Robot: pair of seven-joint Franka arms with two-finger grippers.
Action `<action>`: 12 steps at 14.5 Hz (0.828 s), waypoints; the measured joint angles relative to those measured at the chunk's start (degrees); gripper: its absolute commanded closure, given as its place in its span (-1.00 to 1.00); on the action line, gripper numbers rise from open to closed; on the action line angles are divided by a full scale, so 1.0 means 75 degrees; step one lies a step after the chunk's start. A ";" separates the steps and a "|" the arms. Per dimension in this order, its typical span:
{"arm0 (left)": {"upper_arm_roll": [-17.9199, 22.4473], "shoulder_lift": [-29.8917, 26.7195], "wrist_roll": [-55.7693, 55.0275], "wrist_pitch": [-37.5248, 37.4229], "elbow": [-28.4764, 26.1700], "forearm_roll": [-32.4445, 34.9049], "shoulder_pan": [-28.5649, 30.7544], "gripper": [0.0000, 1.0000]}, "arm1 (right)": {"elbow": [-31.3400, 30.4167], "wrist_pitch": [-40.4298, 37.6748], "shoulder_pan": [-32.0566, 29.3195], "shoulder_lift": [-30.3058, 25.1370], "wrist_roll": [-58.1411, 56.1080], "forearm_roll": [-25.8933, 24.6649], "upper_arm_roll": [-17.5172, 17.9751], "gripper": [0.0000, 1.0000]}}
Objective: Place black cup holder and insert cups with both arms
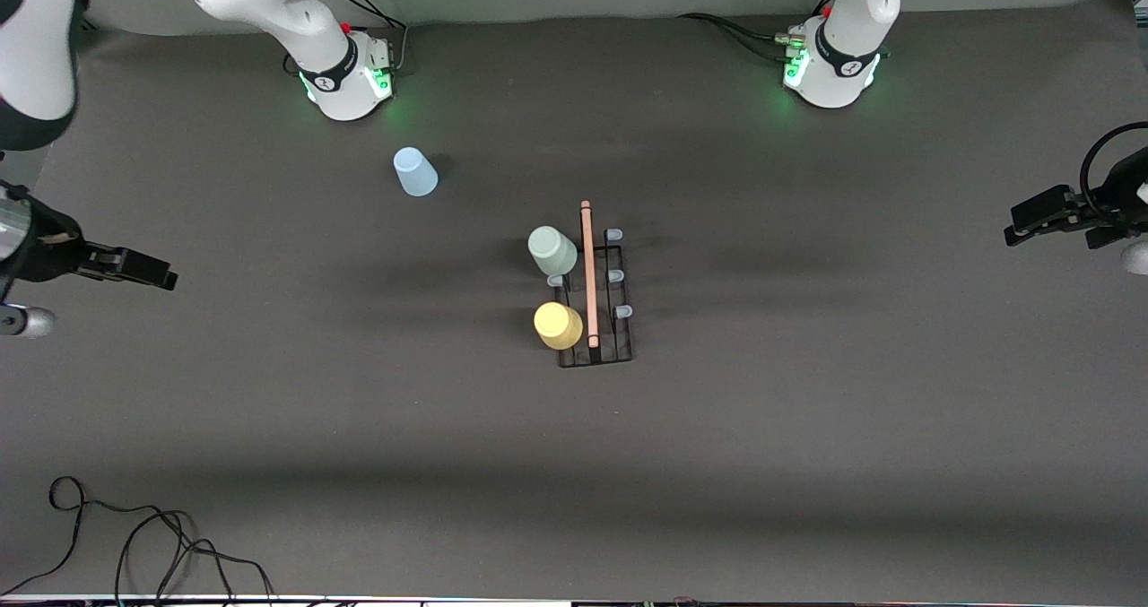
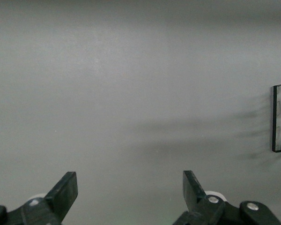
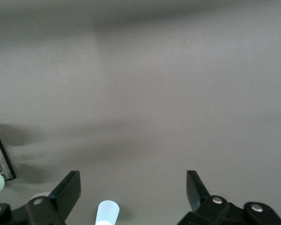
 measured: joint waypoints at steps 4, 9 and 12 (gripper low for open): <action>-0.0094 -0.0009 0.0038 0.0128 0.0019 0.0355 -0.0023 -1.00 | -0.0010 -0.0003 -0.1306 -0.0258 -0.0006 -0.0336 0.1463 -1.00; -0.0146 -0.0009 0.0049 0.0186 0.0012 0.0391 -0.0075 -1.00 | -0.0480 0.0121 -0.3048 -0.0725 -0.0007 -0.0736 0.3380 -1.00; -0.0146 -0.0008 0.0049 -0.0039 -0.0019 0.0402 -0.0088 -1.00 | -0.1277 0.0809 -0.3488 -0.1239 -0.0009 -0.0764 0.3879 -1.00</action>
